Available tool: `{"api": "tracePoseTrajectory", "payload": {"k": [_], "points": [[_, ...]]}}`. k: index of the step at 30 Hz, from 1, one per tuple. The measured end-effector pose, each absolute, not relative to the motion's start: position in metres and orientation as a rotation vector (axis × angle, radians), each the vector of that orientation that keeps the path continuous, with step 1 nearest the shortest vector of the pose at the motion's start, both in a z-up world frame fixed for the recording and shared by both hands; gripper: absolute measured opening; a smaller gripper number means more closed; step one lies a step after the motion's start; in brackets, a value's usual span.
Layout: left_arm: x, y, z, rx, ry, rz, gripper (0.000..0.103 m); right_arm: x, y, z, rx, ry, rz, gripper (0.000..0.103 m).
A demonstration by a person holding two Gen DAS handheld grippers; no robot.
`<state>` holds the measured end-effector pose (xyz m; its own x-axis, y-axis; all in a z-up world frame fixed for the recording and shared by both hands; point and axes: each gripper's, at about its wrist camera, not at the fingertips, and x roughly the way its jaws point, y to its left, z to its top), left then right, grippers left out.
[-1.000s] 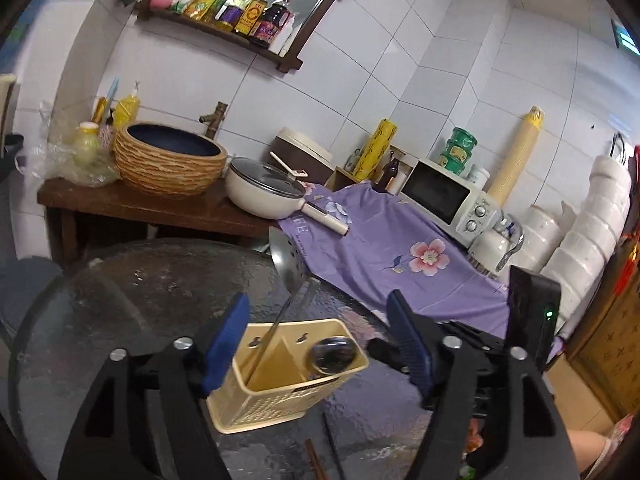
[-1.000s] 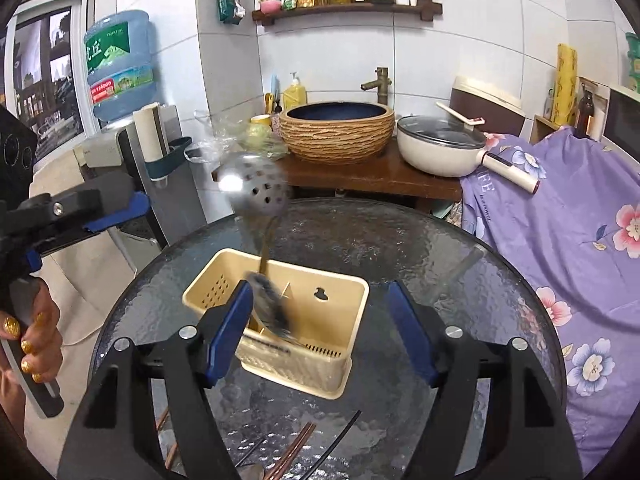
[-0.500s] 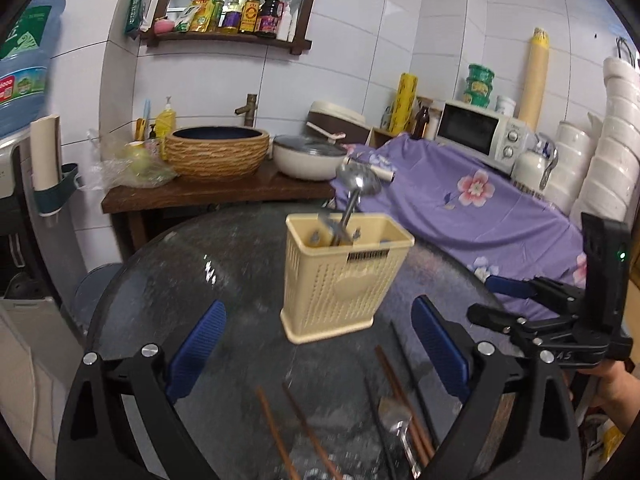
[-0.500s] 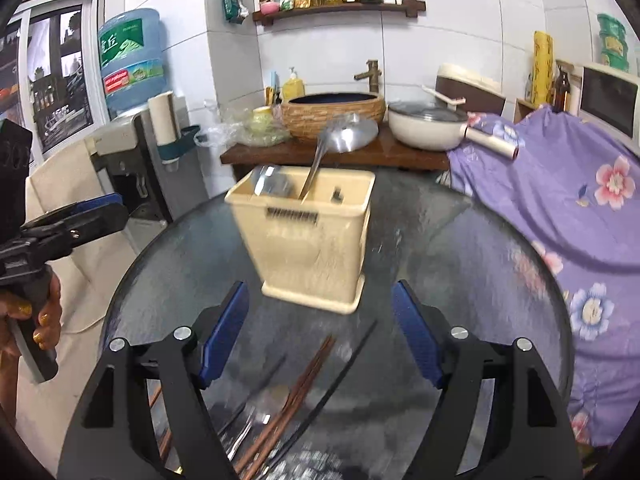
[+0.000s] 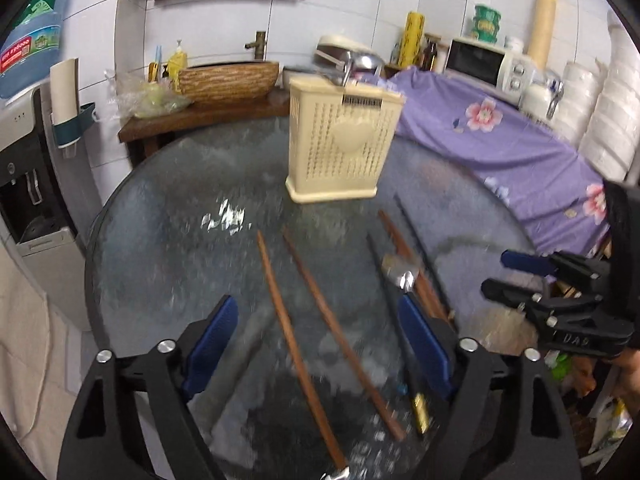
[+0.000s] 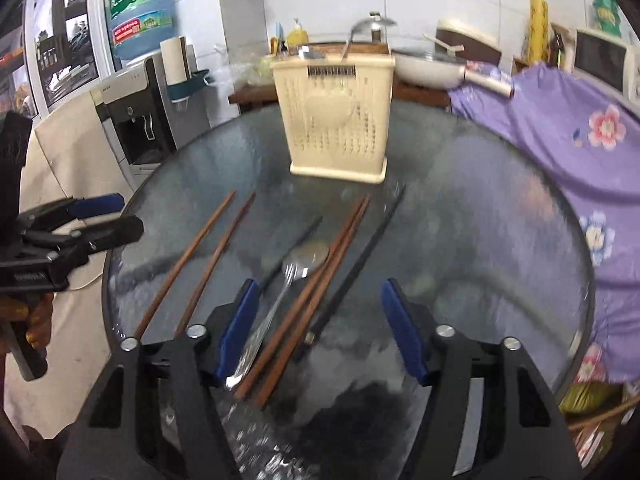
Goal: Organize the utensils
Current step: 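Grasp a wooden chopstick with the left tool while the right tool grasps a black chopstick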
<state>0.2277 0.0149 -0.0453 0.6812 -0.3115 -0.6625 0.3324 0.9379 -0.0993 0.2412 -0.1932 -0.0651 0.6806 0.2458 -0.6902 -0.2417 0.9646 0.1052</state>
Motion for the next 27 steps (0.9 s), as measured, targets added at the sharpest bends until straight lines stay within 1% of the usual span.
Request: {"api": "tracePoseTrajectory", "payload": {"k": [1, 5, 8, 13, 17, 20, 27], "points": [[0.223, 0.014, -0.051, 0.044, 0.75, -0.359, 0.074, 0.237, -0.193, -0.069, 0.003, 0.781, 0.263, 0.057], [0.207, 0.014, -0.068, 0.055, 0.788, -0.36, 0.067, 0.227, -0.19, -0.082, -0.028, 0.812, 0.232, 0.05], [0.197, 0.017, -0.081, 0.06, 0.822, -0.35, 0.064, 0.221, -0.188, -0.093, -0.039, 0.839, 0.215, 0.045], [0.186, 0.019, -0.095, 0.052, 0.86, -0.351, 0.059, 0.218, -0.183, -0.11, -0.067, 0.887, 0.213, 0.041], [0.181, 0.021, -0.102, 0.039, 0.874, -0.355, 0.058, 0.218, -0.18, -0.118, -0.06, 0.905, 0.217, 0.04], [0.179, 0.02, -0.106, 0.033, 0.88, -0.356, 0.052, 0.221, -0.176, -0.121, -0.058, 0.906, 0.205, 0.039], [0.172, 0.012, -0.11, 0.092, 0.855, -0.291, 0.043, 0.229, -0.167, -0.122, -0.053, 0.89, 0.179, 0.036]]}}
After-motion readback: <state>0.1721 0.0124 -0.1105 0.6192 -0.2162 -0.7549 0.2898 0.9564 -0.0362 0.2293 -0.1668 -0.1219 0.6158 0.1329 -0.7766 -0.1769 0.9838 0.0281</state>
